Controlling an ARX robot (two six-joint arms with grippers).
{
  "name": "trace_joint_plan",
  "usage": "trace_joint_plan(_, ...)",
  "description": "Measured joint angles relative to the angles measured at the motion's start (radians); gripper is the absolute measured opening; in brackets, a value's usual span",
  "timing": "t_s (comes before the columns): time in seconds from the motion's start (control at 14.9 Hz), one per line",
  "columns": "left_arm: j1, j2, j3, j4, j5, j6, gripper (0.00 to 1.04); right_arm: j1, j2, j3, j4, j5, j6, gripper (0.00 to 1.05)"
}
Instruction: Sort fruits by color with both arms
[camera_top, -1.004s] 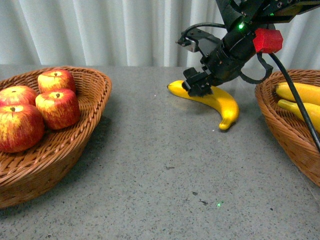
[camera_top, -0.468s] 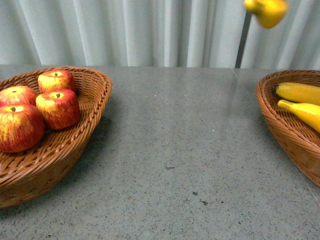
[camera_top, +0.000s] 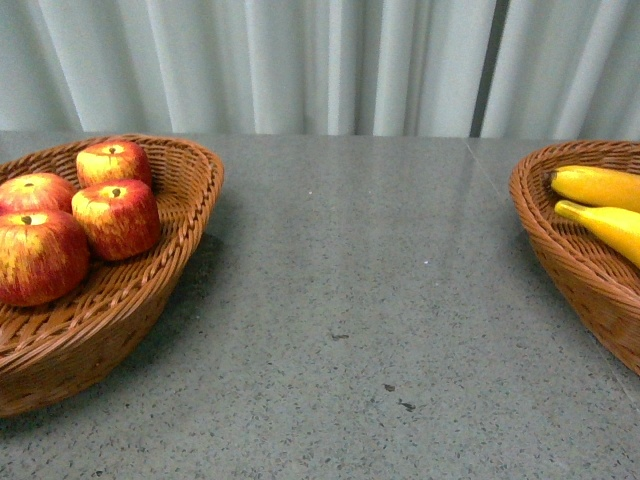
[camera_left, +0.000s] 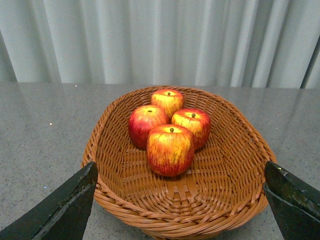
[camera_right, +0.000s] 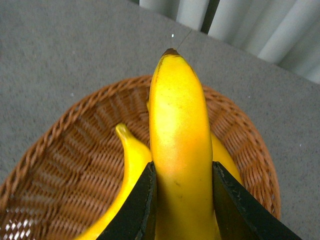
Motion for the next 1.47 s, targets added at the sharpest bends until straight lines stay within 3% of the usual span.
trace_joint_plan(0.13, 0.000, 0.000, 0.000, 0.000, 0.000, 0.000, 0.98, -0.010, -0.002, -0.064, -0.022, -0.010, -0.076, 0.43)
trace_joint_plan(0.27, 0.000, 0.000, 0.000, 0.000, 0.000, 0.000, 0.98, -0.009, -0.059, -0.070, -0.009, -0.061, -0.080, 0.72)
trace_joint_plan(0.33, 0.000, 0.000, 0.000, 0.000, 0.000, 0.000, 0.98, -0.009, -0.113, -0.046, 0.023, -0.132, -0.021, 0.90)
trace_joint_plan(0.4, 0.000, 0.000, 0.000, 0.000, 0.000, 0.000, 0.98, -0.009, -0.149, -0.045, 0.066, -0.177, 0.036, 1.00)
trace_joint_plan(0.6, 0.000, 0.000, 0.000, 0.000, 0.000, 0.000, 0.98, -0.051, -0.374, -0.182, 0.304, -0.351, 0.397, 0.98)
trace_joint_plan(0.67, 0.000, 0.000, 0.000, 0.000, 0.000, 0.000, 0.98, -0.073, -0.492, -0.302, 0.373, -0.362, 0.531, 0.97)
trace_joint_plan(0.74, 0.000, 0.000, 0.000, 0.000, 0.001, 0.000, 0.98, -0.016, -0.697, -0.511, 0.428, 0.021, 0.536, 0.77)
trace_joint_plan(0.8, 0.000, 0.000, 0.000, 0.000, 0.000, 0.000, 0.98, -0.010, -0.893, -0.689, 0.417, 0.216, 0.536, 0.61)
trace_joint_plan(0.87, 0.000, 0.000, 0.000, 0.000, 0.002, 0.000, 0.98, -0.024, -1.128, -0.938, 0.468, 0.267, 0.536, 0.34)
trace_joint_plan(1.34, 0.000, 0.000, 0.000, 0.000, 0.000, 0.000, 0.98, 0.052, -1.210, -1.046, 0.432, 0.341, 0.536, 0.04)
trace_joint_plan(1.47, 0.000, 0.000, 0.000, 0.000, 0.000, 0.000, 0.98, 0.097, -1.258, -1.049, 0.430, 0.386, 0.536, 0.02)
